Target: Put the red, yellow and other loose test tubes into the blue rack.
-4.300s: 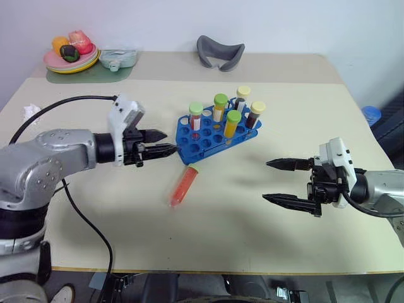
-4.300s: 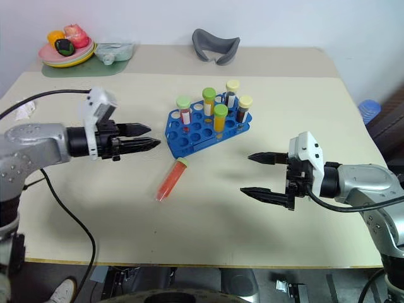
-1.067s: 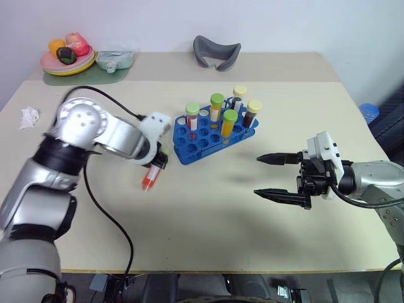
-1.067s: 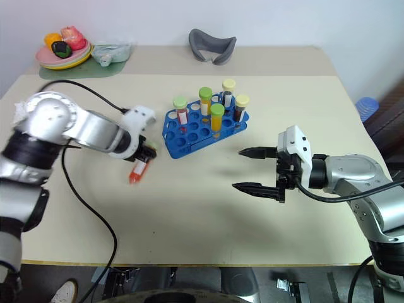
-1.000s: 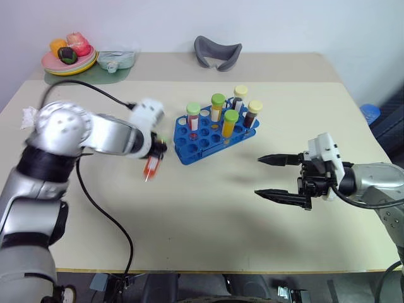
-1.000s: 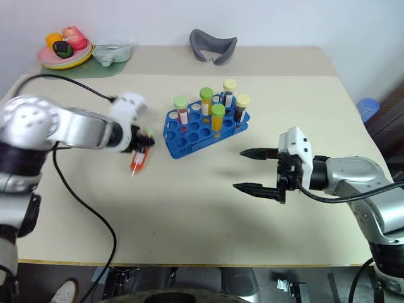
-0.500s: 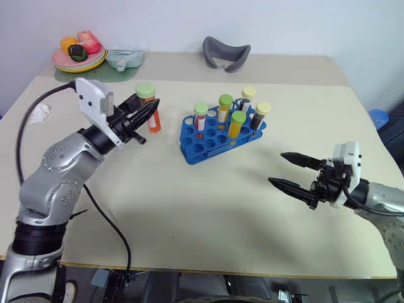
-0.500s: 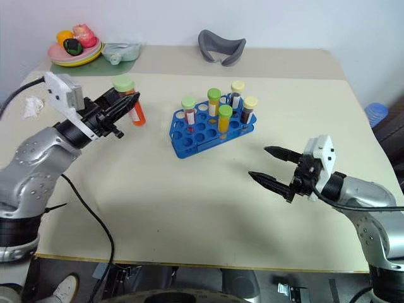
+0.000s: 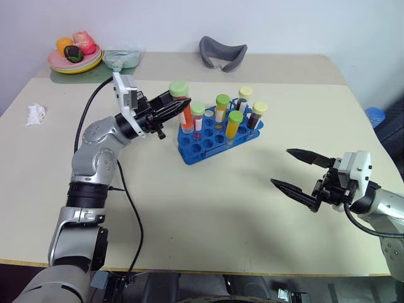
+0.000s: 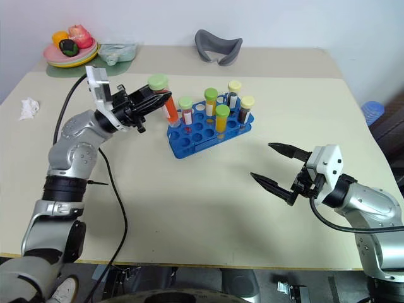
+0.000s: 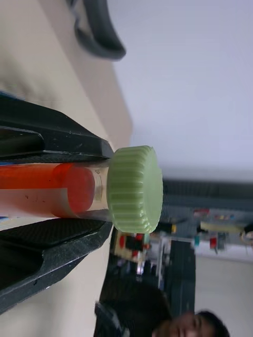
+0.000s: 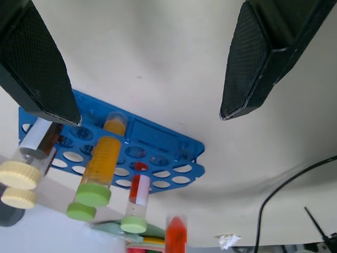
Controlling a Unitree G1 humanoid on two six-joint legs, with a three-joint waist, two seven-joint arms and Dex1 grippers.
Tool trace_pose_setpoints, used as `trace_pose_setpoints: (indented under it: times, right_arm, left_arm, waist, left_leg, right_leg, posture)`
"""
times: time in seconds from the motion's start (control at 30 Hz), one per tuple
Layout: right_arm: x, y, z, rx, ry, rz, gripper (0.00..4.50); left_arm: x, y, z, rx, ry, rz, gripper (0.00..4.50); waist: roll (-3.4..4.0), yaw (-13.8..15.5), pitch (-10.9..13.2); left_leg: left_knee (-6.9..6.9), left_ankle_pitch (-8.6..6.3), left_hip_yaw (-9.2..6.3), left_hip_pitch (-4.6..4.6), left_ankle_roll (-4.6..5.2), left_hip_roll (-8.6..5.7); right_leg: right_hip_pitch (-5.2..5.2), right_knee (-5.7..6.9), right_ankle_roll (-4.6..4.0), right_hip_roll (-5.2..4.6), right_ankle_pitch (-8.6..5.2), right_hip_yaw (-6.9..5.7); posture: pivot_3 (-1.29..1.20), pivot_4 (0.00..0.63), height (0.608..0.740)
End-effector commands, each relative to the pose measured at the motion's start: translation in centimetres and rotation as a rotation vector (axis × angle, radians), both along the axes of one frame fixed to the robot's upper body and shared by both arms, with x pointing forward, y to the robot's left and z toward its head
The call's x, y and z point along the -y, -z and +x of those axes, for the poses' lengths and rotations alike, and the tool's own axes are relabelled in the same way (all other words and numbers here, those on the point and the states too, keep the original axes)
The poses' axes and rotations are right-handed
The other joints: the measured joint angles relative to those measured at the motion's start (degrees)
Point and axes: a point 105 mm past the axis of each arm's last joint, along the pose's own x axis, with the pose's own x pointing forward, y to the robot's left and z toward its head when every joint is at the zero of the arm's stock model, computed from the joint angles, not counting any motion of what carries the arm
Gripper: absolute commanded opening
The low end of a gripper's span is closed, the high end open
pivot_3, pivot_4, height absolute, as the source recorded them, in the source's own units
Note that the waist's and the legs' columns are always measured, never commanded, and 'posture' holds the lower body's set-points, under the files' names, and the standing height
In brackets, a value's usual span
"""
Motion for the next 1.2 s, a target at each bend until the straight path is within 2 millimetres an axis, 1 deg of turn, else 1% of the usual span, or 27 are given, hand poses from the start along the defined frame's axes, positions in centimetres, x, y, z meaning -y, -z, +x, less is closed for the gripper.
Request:
trace_pose_setpoints:
  times: [0.03,0.13,0.2,0.27,0.37,0.5,0.63,0.7,0.8,0.9,1.07,1.2]
  right_arm:
    - [-1.3,-1.2,0.1,0.050,0.048,-0.009,4.31]
    - [-2.0,-1.2,0.2,0.038,0.072,0.010,4.31]
    - [-2.4,-1.1,0.2,0.026,0.078,0.012,4.31]
    - [-2.5,-1.0,0.2,0.016,0.082,0.016,4.31]
    - [-2.7,-1.1,0.4,0.015,0.089,0.021,4.31]
    - [-2.9,-1.2,0.5,0.015,0.090,0.023,4.31]
    - [-3.1,-1.3,0.4,0.014,0.083,0.024,4.31]
    - [-3.1,-1.3,0.3,0.012,0.080,0.022,4.31]
    - [-3.0,-1.2,0.2,0.008,0.078,0.021,4.31]
    - [-2.8,-1.0,0.1,0.004,0.079,0.021,4.31]
    - [-2.6,-0.7,0.1,-0.003,0.082,0.024,4.31]
    - [-2.6,-0.6,0.1,-0.004,0.080,0.025,4.31]
  left_arm:
    - [0.4,-1.3,0.1,0.030,0.063,-0.028,0.83]
    - [1.0,-1.0,0.4,-0.008,0.104,-0.026,0.83]
    - [1.4,-0.7,0.3,0.003,0.128,0.017,0.83]
    - [1.7,-0.8,0.5,0.006,0.139,0.028,0.83]
    - [3.0,-0.7,0.9,0.009,0.160,0.065,0.83]
    - [4.7,0.3,1.1,0.013,0.199,0.144,0.83]
    - [6.1,1.1,0.5,-0.007,0.279,0.189,0.83]
    - [6.5,1.6,0.3,-0.010,0.293,0.215,0.83]
    - [6.9,2.4,0.4,0.006,0.275,0.265,0.83]
    - [7.0,2.7,0.9,0.021,0.232,0.295,0.83]
    - [6.4,2.8,2.0,0.024,0.148,0.309,0.83]
    - [6.2,2.0,2.7,0.023,0.103,0.265,0.83]
  waist:
    - [0.00,0.0,0.0]
    - [0.00,0.0,0.0]
    - [0.00,0.0,0.0]
    - [0.00,0.0,0.0]
    - [0.00,0.1,0.0]
    - [0.00,0.1,0.0]
    - [0.00,-0.1,0.0]
    - [0.00,0.0,0.0]
    - [0.00,0.0,0.0]
    - [0.00,0.1,0.0]
    - [0.00,0.1,0.0]
    - [0.00,0.0,0.0]
  left_leg:
    - [0.00,0.00,-0.01,0.00,0.00,0.00]
    - [0.00,0.00,-0.02,-0.01,0.00,0.00]
    - [0.00,0.00,-0.03,-0.01,0.00,0.00]
    - [0.00,0.00,-0.03,-0.01,0.00,0.00]
    - [0.02,0.00,-0.04,-0.01,0.00,0.00]
    - [0.01,0.00,-0.04,-0.02,0.01,-0.01]
    - [-0.01,0.00,-0.04,-0.02,0.01,0.00]
    - [-0.01,0.00,-0.04,-0.02,0.01,0.00]
    - [0.00,0.00,-0.05,-0.02,0.01,0.00]
    - [0.00,0.00,-0.05,-0.02,0.01,0.00]
    - [0.00,0.00,-0.05,-0.01,0.02,0.00]
    - [0.01,0.00,-0.05,0.00,0.02,0.00]
  right_leg:
    - [-0.01,0.01,0.00,0.00,0.00,0.00]
    - [-0.01,0.01,0.00,0.00,0.00,-0.01]
    - [-0.01,0.02,0.00,0.00,0.00,-0.02]
    - [-0.01,0.02,0.00,0.01,0.00,-0.01]
    - [0.00,0.02,0.00,0.01,0.00,-0.03]
    - [0.00,0.00,0.00,0.01,0.00,-0.03]
    - [-0.02,0.01,0.00,0.02,0.00,-0.02]
    - [-0.02,0.03,0.00,0.03,0.00,-0.03]
    - [-0.02,0.03,0.00,0.02,0.00,-0.03]
    - [-0.01,0.02,0.00,0.02,0.00,-0.03]
    - [0.00,0.03,0.00,0.02,0.00,-0.03]
    - [0.00,0.04,0.00,0.02,0.00,-0.03]
  posture:
    - [0.00,0.150,0.740]
    - [0.00,0.150,0.740]
    - [0.00,0.150,0.740]
    - [0.00,0.150,0.740]
    - [0.00,0.150,0.740]
    - [0.00,0.150,0.740]
    - [0.00,0.150,0.740]
    - [0.00,0.150,0.740]
    - [0.00,0.150,0.740]
    - [0.00,0.150,0.740]
    - [0.00,0.150,0.740]
    - [0.00,0.150,0.740]
